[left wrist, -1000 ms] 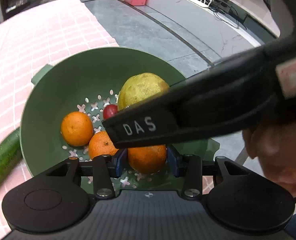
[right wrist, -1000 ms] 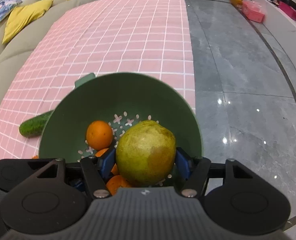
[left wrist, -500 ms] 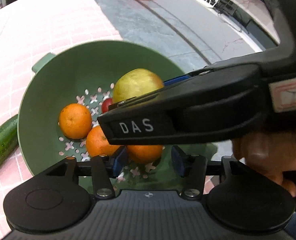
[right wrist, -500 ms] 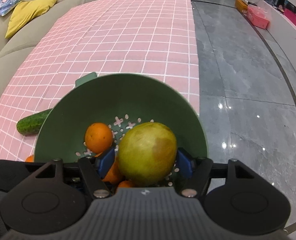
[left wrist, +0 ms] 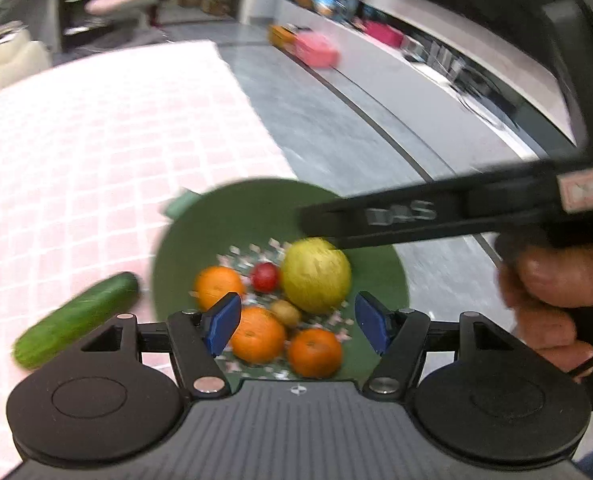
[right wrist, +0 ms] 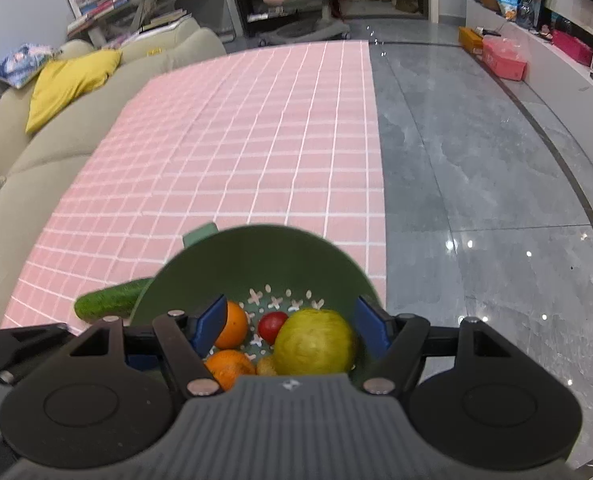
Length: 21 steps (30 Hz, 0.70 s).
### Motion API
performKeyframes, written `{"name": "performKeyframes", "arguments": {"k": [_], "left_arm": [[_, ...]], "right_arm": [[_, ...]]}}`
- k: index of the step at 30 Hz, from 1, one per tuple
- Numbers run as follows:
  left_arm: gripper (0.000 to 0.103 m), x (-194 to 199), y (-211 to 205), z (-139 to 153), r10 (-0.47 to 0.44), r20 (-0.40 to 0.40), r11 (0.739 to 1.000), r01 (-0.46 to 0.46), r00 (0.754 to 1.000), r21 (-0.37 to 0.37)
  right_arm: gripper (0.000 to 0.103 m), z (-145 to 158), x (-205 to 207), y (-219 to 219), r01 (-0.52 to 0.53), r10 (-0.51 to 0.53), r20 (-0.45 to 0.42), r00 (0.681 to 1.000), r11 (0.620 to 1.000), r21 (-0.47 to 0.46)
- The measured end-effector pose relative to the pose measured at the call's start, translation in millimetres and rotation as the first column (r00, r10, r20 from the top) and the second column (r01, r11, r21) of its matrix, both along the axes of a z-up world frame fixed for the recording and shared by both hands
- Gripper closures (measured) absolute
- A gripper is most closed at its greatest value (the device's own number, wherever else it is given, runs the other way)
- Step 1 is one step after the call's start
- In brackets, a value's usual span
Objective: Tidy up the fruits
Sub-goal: 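Lower the pear and orange into the colander and open both tools, then withdraw both tools and grasp a small brown kiwi with the right tool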
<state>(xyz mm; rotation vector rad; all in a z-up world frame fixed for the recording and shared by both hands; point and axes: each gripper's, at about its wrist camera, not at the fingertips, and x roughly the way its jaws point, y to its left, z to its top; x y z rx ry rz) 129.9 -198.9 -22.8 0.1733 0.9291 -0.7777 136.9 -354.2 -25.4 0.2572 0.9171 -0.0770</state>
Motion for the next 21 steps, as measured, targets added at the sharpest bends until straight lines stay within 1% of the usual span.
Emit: {"name": "performKeyframes", "arguments": {"k": [5, 8, 12, 16, 21], "left_arm": [[0.026, -6, 34, 25, 0.111, 0.006, 0.992, -0.110, 0.994, -0.069], [0.026, -14, 52, 38, 0.143, 0.015, 0.985, -0.140, 0.990, -0.102], [0.026, -34, 76, 52, 0.167, 0.051, 0.979, -0.159, 0.985, -0.130], [0.020, -52, 103, 62, 0.175, 0.047, 0.975, -0.167, 0.983, -0.144], [0.018, -65, 145, 64, 0.211, 0.067, 0.971, -0.201, 0.975, -0.126]], "right_arm": [[0.035, 20, -17, 0, 0.006, -0.005, 0.039, 0.999, 1.000, -0.010], [0.035, 31, -29, 3, 0.007, -0.006, 0.061, 0.998, 1.000, -0.016], [0.035, 42, -45, 12, 0.001, 0.001, 0.089, 0.996, 1.000, -0.027], [0.034, 48, -63, 25, -0.002, 0.006, 0.123, 0.992, 0.999, -0.033], [0.030, 52, -87, 43, 0.011, -0.005, 0.175, 0.985, 0.999, -0.034]]}}
